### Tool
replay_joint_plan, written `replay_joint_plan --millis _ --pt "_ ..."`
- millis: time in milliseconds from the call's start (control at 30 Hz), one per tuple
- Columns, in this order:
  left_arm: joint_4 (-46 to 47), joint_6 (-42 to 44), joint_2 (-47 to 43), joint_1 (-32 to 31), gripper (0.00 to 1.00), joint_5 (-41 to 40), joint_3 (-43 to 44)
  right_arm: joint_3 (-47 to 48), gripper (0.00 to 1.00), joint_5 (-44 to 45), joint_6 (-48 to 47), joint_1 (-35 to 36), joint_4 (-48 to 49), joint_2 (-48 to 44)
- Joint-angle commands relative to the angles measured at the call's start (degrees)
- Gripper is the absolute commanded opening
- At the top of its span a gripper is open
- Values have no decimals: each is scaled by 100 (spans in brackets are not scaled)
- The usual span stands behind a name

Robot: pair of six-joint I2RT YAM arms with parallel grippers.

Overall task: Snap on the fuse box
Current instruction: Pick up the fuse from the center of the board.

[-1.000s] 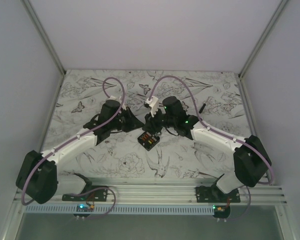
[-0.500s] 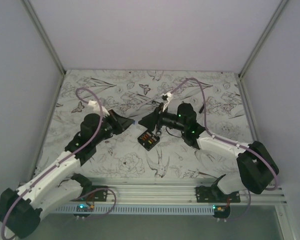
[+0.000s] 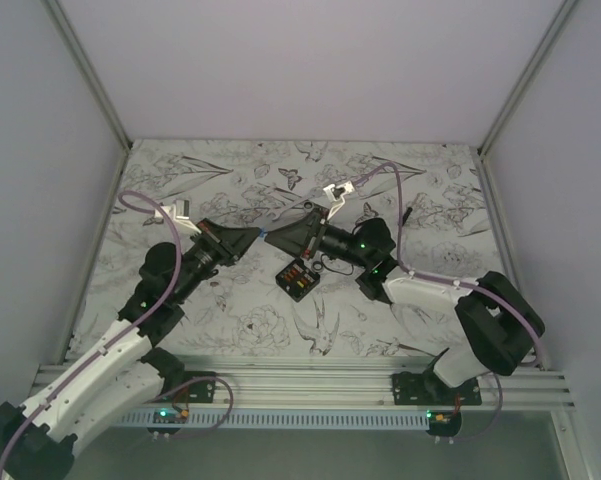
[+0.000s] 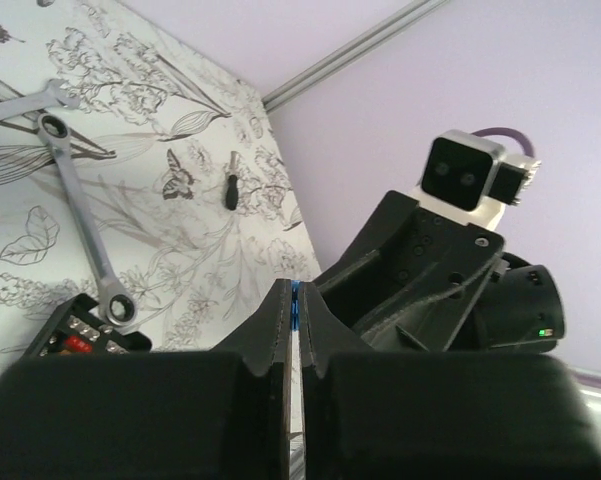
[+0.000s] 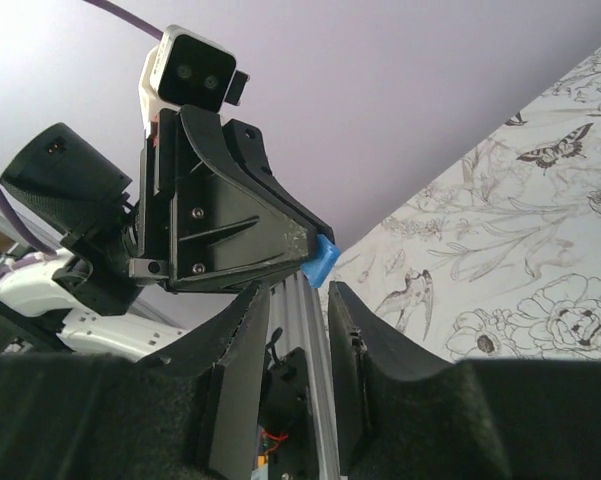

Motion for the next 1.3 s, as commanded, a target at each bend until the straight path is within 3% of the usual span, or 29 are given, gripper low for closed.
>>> replay_joint_plan --millis 0,700,900,1167,1200,1267 --pt "490 -197 -184 -46 0 -41 -88 39 35 135 309 49 658 136" --pt "668 -352 -110 -161 0 23 -152 185 24 -131 833 53 1650 620" --pt "694 -375 -69 -178 0 39 -161 199 18 -119 868 51 1714 649" --pt "694 -330 22 -197 0 -7 -251 171 0 -140 741 51 1639 644" --pt "690 -301 16 -197 0 -70 -302 162 0 -137 653 49 1520 606" --pt "661 -157 -19 -197 12 -209 -414 151 0 -143 439 42 1198 494"
